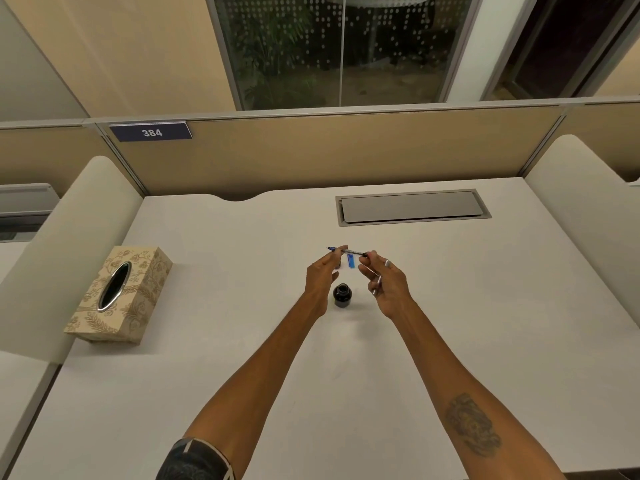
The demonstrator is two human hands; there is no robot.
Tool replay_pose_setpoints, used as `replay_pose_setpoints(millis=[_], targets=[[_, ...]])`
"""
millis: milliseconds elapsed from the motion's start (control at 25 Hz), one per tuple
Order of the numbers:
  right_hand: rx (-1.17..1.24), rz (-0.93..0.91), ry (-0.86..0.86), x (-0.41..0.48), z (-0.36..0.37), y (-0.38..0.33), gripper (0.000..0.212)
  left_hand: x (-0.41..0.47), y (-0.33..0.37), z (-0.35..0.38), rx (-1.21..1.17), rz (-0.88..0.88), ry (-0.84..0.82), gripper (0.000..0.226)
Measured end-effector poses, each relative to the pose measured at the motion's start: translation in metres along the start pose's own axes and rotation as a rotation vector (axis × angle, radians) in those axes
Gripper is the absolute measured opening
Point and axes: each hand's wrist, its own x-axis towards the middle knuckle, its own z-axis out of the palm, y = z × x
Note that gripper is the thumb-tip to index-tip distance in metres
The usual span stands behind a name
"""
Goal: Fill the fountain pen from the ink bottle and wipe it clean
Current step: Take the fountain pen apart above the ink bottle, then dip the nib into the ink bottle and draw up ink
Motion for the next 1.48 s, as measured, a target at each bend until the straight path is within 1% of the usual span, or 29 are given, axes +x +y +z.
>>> replay_pose_setpoints(millis=[80, 160, 240, 360, 440, 560, 760, 1000, 1200, 1320, 1480], targets=[[-0.009, -0.021, 0.035, 0.000, -0.001, 0.000, 0.023, 0.000, -0.006, 0.001, 0.072, -0.016, 0.044, 0.039], [-0.049, -0.049, 0.086, 0.001, -0.002, -0.002, 0.023, -0.003, -0.010, -0.002, 0.143, 0.006, 0.069, 0.039], [-0.133, -0.085, 0.149, 0.002, -0.005, -0.003, 0.022, -0.005, -0.016, -0.009, 0.153, 0.029, 0.096, 0.037], [-0.290, -0.157, 0.203, 0.004, -0.014, -0.004, 0.020, -0.005, -0.033, -0.022, 0.185, 0.033, 0.158, 0.047], [-0.440, -0.216, 0.211, 0.004, -0.018, -0.003, 0.021, -0.006, -0.041, -0.026, 0.261, 0.059, 0.140, 0.053], [-0.660, -0.312, 0.197, 0.004, -0.019, -0.001, 0.021, -0.009, -0.044, -0.024, 0.428, 0.135, 0.062, 0.058], [-0.911, -0.415, 0.165, 0.007, -0.012, 0.008, 0.024, -0.003, -0.052, -0.016, 0.663, 0.228, 0.044, 0.059], [-1.044, -0.478, 0.091, 0.011, -0.004, 0.012, 0.022, -0.002, -0.058, -0.015, 0.753, 0.220, 0.068, 0.056], [-1.165, -0.515, 0.031, 0.017, 0.001, 0.015, 0.025, 0.004, -0.059, -0.014, 0.761, 0.268, 0.116, 0.043], [-1.212, -0.497, 0.019, 0.020, 0.001, 0.019, 0.027, 0.006, -0.059, -0.011, 0.792, 0.320, 0.131, 0.034], [-1.194, -0.457, 0.012, 0.020, 0.000, 0.019, 0.029, 0.009, -0.059, -0.008, 0.795, 0.304, 0.135, 0.028]])
